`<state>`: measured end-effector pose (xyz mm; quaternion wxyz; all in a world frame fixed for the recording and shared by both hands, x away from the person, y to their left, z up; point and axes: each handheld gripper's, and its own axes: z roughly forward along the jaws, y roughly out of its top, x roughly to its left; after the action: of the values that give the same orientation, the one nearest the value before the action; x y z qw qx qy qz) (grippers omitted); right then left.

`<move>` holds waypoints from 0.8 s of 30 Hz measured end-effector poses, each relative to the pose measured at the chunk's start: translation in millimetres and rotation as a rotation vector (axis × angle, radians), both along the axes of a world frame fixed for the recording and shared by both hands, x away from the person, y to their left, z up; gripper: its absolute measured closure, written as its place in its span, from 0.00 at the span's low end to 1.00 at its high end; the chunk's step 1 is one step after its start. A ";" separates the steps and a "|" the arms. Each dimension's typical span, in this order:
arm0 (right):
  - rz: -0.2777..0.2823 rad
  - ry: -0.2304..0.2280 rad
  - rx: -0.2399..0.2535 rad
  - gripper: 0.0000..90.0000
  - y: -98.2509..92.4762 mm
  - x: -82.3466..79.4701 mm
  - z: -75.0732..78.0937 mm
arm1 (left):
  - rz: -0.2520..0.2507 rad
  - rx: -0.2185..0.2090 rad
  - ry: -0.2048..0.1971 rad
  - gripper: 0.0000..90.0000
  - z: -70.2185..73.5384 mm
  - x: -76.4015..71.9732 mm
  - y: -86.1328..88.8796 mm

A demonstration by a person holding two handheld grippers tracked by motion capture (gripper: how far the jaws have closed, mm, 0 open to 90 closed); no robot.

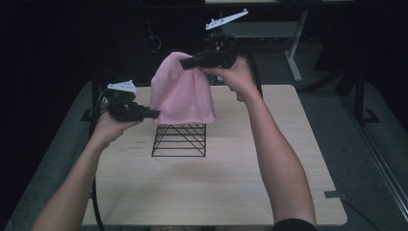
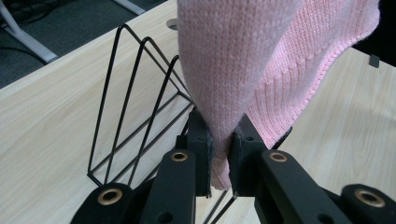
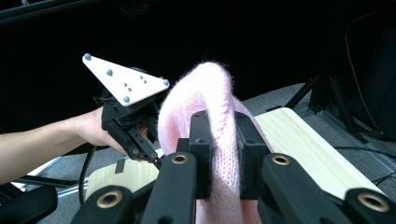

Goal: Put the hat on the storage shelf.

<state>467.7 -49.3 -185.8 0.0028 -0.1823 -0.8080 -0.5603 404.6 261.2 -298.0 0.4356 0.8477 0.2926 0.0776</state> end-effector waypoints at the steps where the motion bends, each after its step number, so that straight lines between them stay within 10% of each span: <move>1: 0.002 0.000 -0.001 0.89 0.3 0.0 -0.1 | -0.002 0.003 -0.001 0.89 -0.9 -0.4 -0.3; 24: 0.062 0.014 0.002 0.88 10.7 -12.0 -13.0 | 0.009 0.047 -0.002 0.89 -10.9 -10.2 9.9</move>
<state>455.7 -38.6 -198.8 0.0260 -0.1608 -0.8126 -0.5596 394.4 271.1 -308.9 0.4156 0.8563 0.2939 0.0873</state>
